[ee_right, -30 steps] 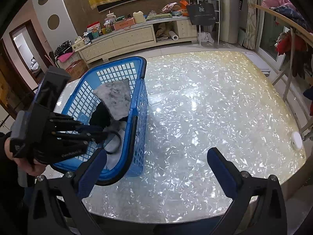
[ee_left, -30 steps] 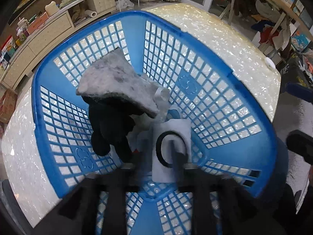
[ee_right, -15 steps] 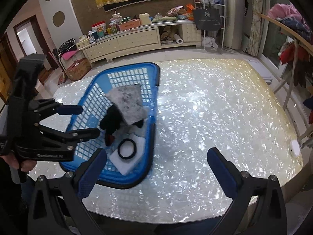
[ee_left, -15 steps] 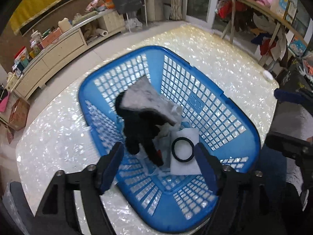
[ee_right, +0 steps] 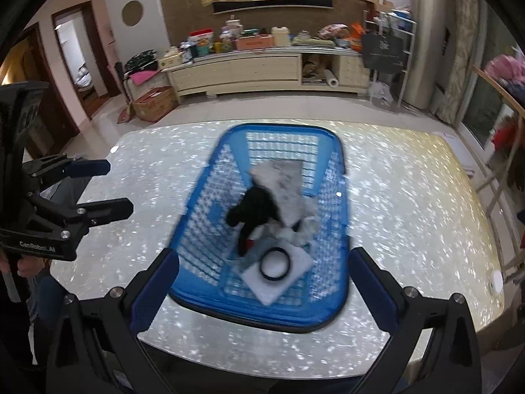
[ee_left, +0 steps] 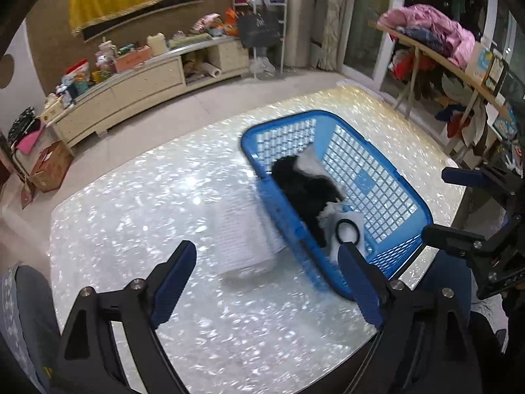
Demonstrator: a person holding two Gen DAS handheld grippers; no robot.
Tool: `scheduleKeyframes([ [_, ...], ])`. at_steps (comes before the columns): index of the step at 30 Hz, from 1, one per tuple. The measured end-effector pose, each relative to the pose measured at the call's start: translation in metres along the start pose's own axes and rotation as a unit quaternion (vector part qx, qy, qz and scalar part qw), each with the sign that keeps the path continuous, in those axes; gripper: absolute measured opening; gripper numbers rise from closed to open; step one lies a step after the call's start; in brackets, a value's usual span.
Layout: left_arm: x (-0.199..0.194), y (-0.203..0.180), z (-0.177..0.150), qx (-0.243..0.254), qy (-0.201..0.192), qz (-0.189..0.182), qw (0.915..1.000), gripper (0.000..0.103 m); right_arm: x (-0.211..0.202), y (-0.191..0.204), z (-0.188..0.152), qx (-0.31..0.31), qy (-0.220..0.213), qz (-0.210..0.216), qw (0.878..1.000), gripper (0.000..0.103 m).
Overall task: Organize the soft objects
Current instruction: 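Move the right tool down to the white waffle towel beside the basket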
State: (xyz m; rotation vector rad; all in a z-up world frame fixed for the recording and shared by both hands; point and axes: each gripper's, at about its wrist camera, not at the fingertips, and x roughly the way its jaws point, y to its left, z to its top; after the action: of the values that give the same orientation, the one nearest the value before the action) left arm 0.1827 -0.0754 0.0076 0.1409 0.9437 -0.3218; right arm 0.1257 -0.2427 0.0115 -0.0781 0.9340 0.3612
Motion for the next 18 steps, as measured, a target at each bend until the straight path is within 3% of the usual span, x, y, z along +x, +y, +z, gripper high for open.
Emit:
scheduleKeyframes([
  [8, -0.034, 0.043, -0.034, -0.030, -0.019, 0.028, 0.9990, 0.090, 0.019, 0.047, 0.015, -0.031, 0.011, 0.019, 0.999, 0.103],
  [18, -0.043, 0.092, -0.071, -0.078, -0.007, 0.056, 0.9953, 0.092, 0.056, 0.102, 0.034, -0.080, 0.036, 0.044, 0.995, 0.103],
])
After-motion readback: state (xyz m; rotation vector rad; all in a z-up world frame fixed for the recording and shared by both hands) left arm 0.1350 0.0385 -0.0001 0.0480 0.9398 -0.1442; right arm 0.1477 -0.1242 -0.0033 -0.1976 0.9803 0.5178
